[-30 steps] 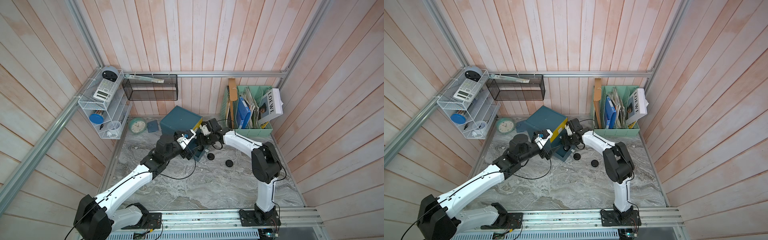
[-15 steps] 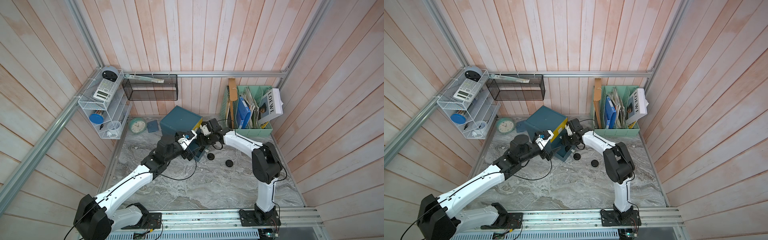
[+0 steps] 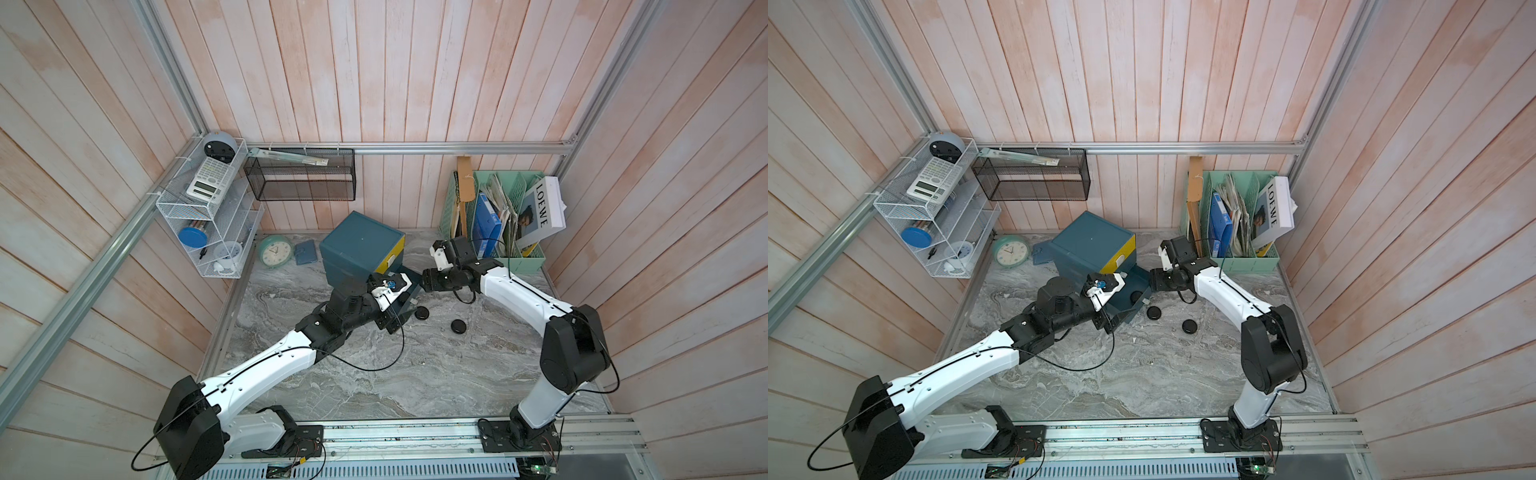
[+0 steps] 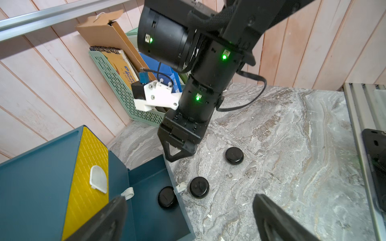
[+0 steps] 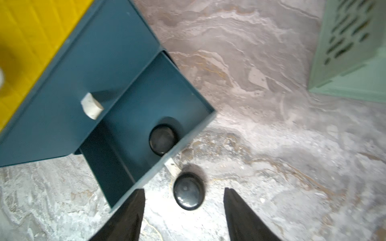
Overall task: Put the bluetooth earphones in the drawer according to color
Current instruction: Pick up the Bluetooth earphone from the center of the board.
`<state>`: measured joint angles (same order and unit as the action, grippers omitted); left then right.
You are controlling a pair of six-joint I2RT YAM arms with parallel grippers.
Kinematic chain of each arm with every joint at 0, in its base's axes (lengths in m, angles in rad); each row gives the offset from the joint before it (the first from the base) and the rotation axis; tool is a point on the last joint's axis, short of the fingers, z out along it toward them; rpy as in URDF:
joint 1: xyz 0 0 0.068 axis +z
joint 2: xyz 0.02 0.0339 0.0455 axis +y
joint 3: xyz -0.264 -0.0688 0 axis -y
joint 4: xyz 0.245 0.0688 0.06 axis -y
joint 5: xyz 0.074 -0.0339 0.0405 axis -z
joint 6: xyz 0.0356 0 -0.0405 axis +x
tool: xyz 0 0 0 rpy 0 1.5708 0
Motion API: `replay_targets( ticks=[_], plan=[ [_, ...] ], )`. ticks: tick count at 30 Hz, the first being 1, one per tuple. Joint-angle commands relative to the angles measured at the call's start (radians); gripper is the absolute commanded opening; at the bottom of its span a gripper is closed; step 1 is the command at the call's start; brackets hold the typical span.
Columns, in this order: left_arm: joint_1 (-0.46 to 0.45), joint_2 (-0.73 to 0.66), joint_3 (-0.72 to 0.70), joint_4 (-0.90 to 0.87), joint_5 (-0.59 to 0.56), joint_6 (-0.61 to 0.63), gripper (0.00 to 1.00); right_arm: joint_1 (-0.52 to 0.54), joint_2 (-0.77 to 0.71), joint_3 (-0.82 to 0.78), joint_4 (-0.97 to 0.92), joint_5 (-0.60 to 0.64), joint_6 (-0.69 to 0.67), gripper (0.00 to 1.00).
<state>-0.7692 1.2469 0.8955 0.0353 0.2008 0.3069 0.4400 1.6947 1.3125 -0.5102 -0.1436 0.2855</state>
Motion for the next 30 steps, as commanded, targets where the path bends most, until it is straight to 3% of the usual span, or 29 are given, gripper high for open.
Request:
replay_targets(
  ticks=[1,14,30],
  plan=[
    [-0.026,0.024,-0.017,0.022,0.006,0.001,1.00,-0.023,-0.045,-0.048,-0.076,0.047,-0.026,0.66],
    [-0.141,0.123,-0.015,0.005,-0.030,0.032,1.00,-0.093,-0.089,-0.148,-0.199,0.102,-0.024,0.66],
    [-0.186,0.153,0.027,-0.071,-0.085,0.069,1.00,-0.113,-0.020,-0.249,-0.205,0.091,-0.017,0.68]
  ],
)
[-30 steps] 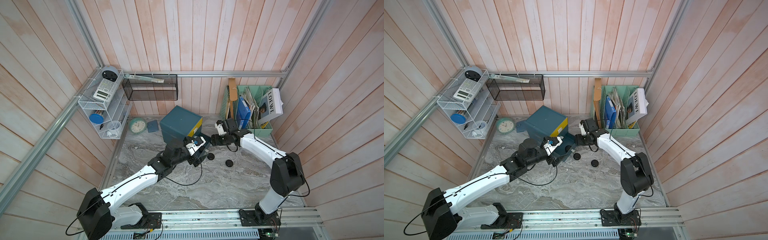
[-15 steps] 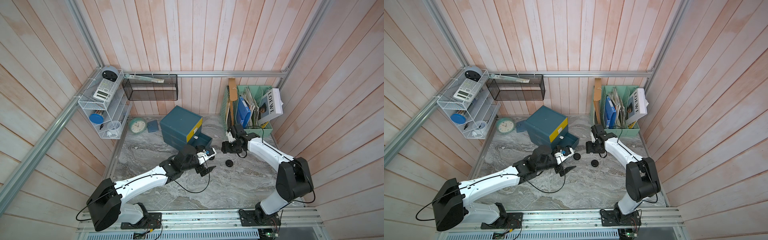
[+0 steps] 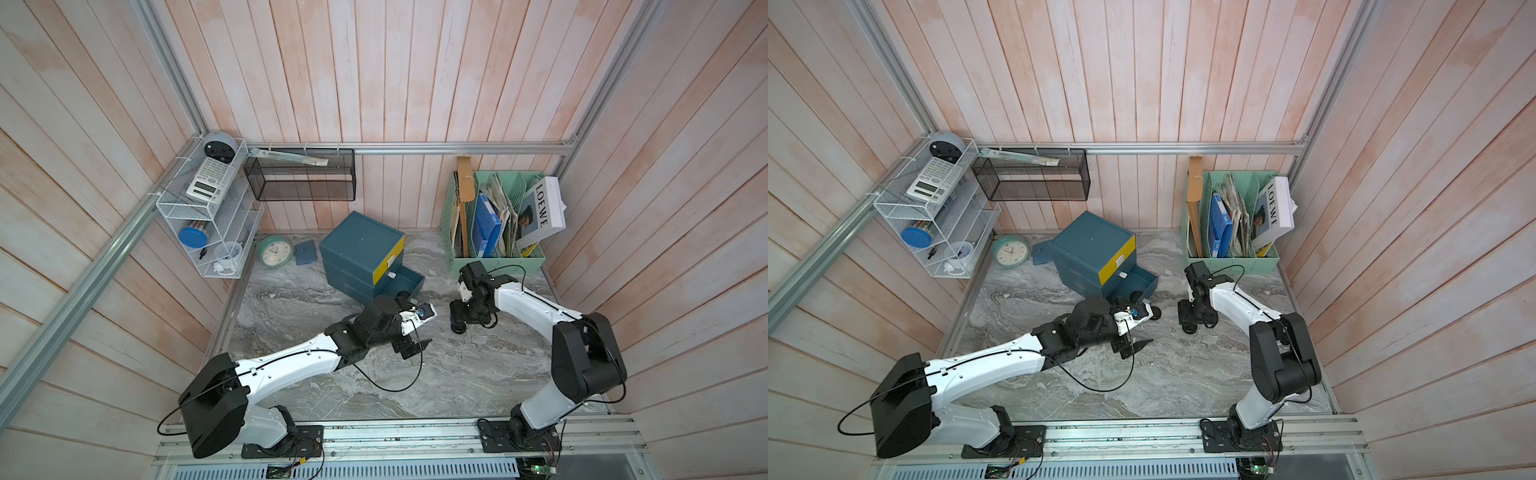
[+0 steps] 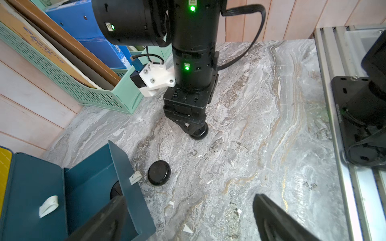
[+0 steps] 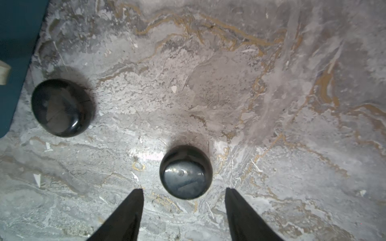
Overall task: Put the bluetooth earphones in the drawer according to color
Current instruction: Pick up the Bluetooth earphone from the center of the board.
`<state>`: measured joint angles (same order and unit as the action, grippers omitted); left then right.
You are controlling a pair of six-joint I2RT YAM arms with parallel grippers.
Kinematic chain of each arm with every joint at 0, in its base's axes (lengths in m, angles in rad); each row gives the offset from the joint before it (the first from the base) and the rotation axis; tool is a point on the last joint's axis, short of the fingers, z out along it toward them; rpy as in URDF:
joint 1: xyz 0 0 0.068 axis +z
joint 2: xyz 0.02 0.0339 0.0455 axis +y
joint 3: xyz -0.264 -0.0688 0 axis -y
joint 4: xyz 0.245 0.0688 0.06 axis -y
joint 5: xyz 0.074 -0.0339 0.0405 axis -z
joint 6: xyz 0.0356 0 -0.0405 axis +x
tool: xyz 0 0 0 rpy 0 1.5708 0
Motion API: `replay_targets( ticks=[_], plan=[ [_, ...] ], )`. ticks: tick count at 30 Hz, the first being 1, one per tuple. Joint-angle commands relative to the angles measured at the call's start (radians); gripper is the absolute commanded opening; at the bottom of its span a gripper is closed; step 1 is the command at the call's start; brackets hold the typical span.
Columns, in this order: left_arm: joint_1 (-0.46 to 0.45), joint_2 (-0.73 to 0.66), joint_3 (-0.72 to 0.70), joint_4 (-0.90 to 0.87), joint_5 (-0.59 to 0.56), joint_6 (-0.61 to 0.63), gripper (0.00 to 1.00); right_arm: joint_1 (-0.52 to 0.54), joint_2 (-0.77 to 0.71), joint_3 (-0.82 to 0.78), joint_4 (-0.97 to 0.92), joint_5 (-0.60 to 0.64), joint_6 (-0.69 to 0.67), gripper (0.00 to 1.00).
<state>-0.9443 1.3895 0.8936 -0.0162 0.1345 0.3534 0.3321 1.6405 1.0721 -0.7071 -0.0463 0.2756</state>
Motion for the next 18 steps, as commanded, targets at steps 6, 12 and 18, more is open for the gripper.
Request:
replay_targets(
  ticks=[6,12,18],
  plan=[
    [-0.024,0.013,0.034,-0.031,-0.033,0.031,1.00,-0.005,0.077,-0.007,0.002,-0.023,-0.012,0.68],
    [-0.028,0.019,0.038,-0.038,-0.049,0.036,1.00,-0.004,0.103,-0.001,0.004,-0.011,-0.009,0.66],
    [-0.034,0.022,0.039,-0.037,-0.055,0.035,1.00,0.008,0.136,0.025,-0.030,0.029,0.002,0.65]
  ],
)
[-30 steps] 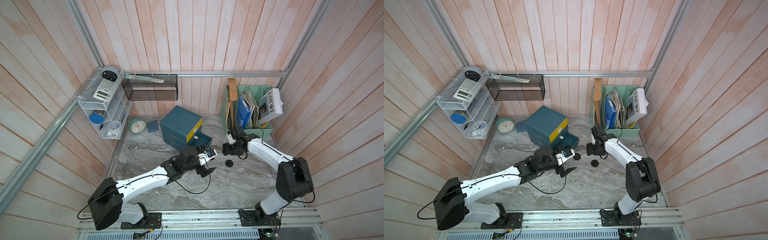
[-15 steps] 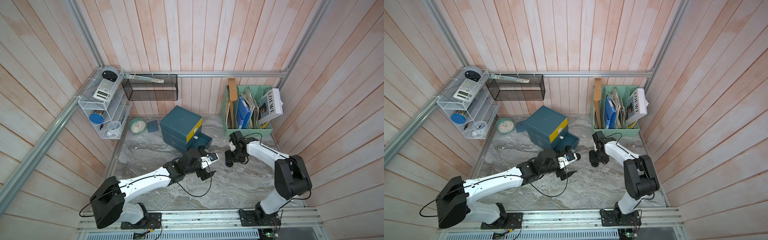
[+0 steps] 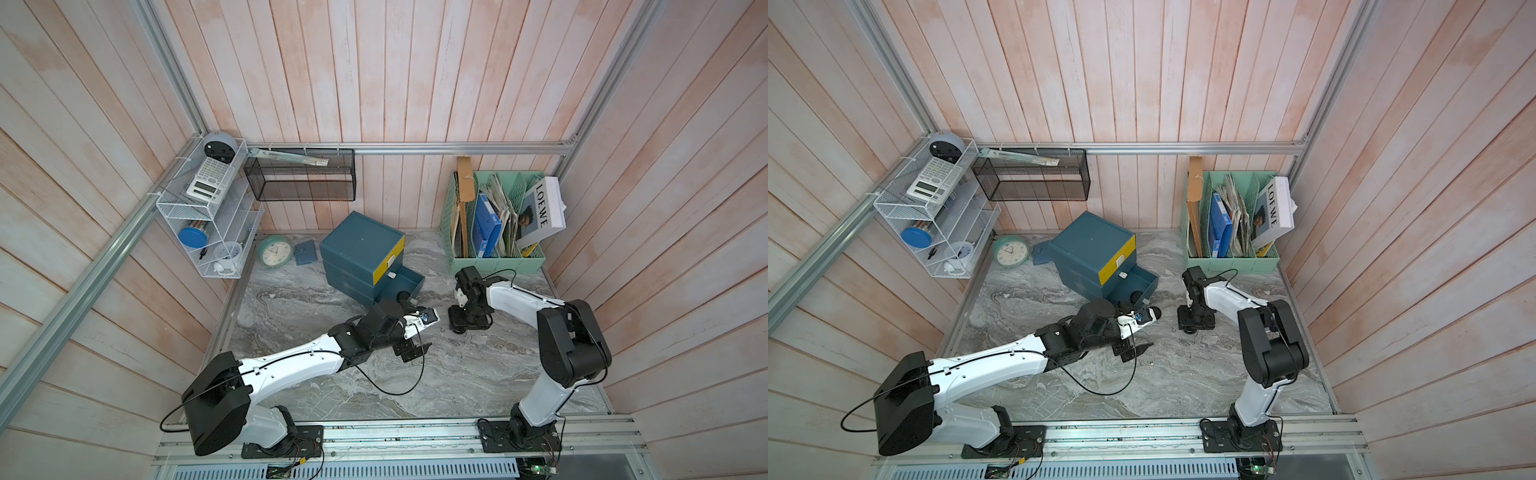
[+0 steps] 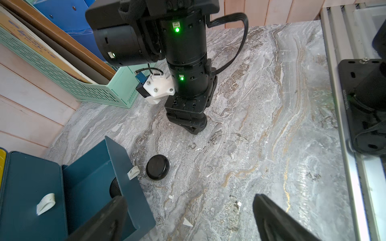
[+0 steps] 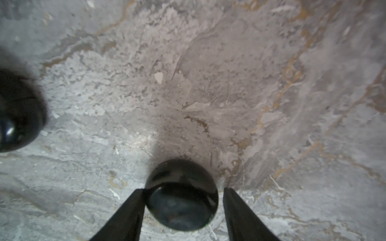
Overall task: Put the bluetooth earphones in the drawer according to color
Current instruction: Pick up the Bluetooth earphone from the center of the board.
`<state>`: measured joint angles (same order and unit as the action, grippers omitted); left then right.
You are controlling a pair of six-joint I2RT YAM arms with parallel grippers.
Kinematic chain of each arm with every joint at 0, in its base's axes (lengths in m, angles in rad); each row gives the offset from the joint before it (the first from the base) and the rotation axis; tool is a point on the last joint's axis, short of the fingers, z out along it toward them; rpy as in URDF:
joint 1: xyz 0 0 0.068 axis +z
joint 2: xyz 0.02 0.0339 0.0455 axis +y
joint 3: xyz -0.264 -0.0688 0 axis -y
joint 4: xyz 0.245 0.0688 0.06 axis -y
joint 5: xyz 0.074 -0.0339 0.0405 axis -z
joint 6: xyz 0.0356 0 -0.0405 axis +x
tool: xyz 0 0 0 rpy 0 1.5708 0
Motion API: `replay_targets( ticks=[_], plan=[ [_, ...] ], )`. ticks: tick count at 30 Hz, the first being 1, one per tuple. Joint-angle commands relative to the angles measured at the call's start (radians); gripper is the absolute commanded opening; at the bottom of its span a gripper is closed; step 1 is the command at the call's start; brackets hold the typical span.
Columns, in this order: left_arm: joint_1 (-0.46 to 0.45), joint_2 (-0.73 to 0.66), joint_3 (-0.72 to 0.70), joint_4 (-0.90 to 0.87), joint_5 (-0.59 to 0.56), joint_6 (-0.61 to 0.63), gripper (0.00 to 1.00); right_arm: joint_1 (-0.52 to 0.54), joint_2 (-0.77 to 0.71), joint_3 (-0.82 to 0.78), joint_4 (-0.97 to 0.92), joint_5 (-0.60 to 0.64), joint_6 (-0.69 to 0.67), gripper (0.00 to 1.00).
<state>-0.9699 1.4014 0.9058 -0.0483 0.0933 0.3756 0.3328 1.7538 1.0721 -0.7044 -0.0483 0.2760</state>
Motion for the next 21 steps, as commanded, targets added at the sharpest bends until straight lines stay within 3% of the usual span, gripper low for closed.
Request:
replay_targets(
  ticks=[1,21],
  plan=[
    [-0.009,0.013,0.027,-0.004,-0.012,0.011,1.00,0.009,0.027,0.026,-0.035,0.034,0.004,0.65],
    [-0.009,0.023,0.033,-0.017,-0.027,0.016,1.00,0.020,0.032,0.016,0.003,0.028,0.017,0.56]
  ],
)
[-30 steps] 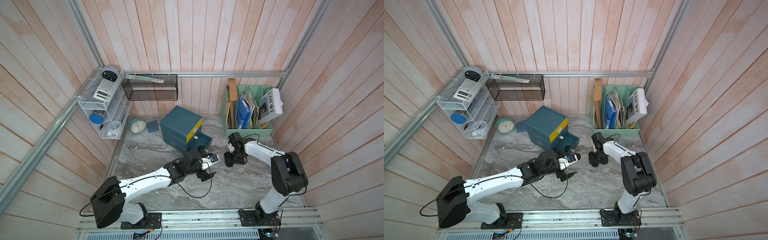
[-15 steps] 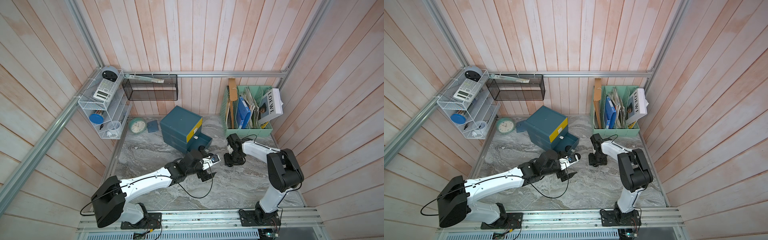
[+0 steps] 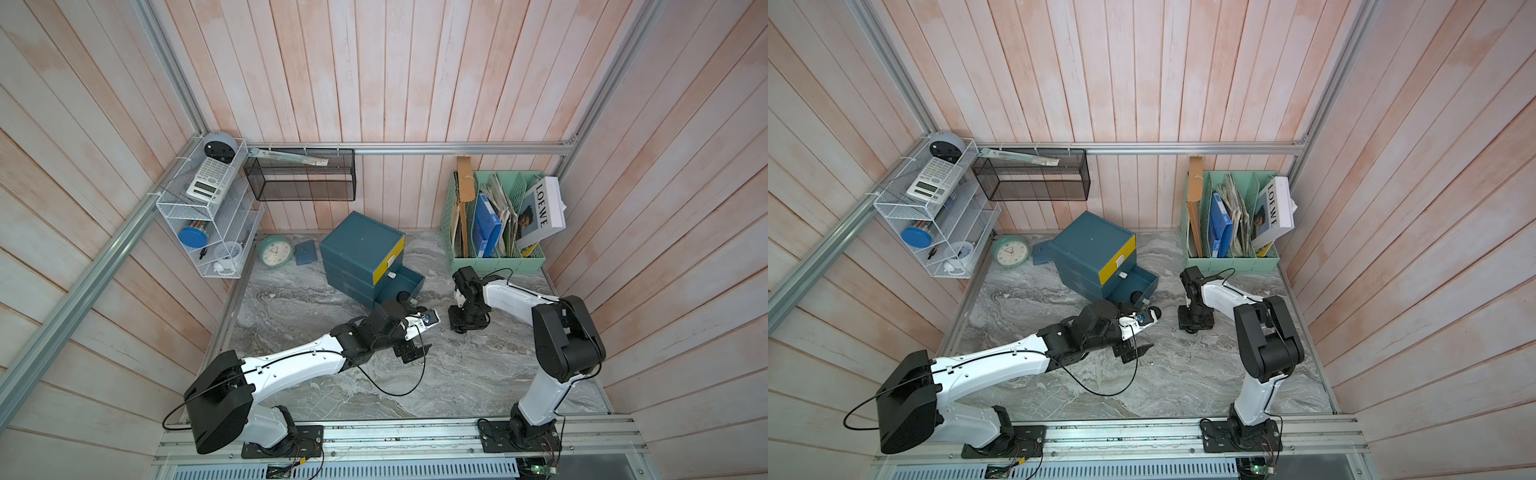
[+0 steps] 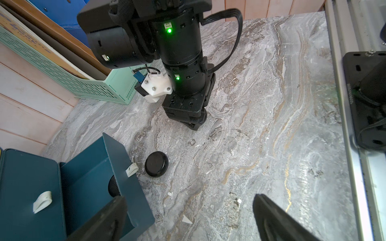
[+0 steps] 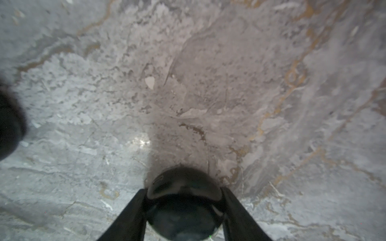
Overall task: Put the bluetooth earphones in the drawer according to color
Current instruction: Pick up the Bluetooth earphone from the center of the board, then place the bluetooth earphone in the drawer.
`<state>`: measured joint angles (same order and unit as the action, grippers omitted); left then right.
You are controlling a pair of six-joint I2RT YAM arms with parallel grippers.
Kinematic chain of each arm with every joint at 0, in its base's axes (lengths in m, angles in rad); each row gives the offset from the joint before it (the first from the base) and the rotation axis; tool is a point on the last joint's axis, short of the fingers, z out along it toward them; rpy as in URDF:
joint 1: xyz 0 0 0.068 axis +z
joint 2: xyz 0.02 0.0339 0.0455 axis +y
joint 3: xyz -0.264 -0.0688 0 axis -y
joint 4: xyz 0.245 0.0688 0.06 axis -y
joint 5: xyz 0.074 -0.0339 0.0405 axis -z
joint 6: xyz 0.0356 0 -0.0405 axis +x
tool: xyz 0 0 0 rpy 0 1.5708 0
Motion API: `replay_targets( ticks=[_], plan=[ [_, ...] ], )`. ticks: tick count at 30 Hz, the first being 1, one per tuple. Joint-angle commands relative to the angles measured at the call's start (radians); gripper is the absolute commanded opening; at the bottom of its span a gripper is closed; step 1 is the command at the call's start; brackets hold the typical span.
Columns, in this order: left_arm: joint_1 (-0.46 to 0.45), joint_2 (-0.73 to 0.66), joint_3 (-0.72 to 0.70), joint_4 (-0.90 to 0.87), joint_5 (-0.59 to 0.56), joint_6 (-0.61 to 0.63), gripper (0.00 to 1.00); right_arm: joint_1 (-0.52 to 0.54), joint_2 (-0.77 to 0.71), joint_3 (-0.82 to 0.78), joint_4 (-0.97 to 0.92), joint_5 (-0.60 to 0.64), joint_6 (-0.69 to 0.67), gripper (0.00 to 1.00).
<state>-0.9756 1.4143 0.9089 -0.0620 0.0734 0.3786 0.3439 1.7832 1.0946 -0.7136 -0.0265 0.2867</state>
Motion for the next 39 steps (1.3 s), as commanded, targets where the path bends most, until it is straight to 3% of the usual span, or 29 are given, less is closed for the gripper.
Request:
replay_targets(
  ticks=[1,11,17,39],
  plan=[
    [-0.003,0.011,0.030,-0.002,-0.008,0.013,1.00,0.011,-0.007,-0.009,0.017,0.009,0.009,0.55],
    [-0.001,-0.021,0.033,-0.008,-0.058,0.035,1.00,0.028,-0.114,-0.006,0.049,0.027,0.021,0.47],
    [0.050,-0.055,0.035,-0.003,-0.059,0.024,1.00,0.051,-0.120,0.064,0.040,0.027,0.025,0.47],
    [0.254,-0.123,0.033,-0.001,-0.016,-0.007,1.00,0.205,0.091,0.442,0.075,-0.064,0.058,0.46]
  ],
)
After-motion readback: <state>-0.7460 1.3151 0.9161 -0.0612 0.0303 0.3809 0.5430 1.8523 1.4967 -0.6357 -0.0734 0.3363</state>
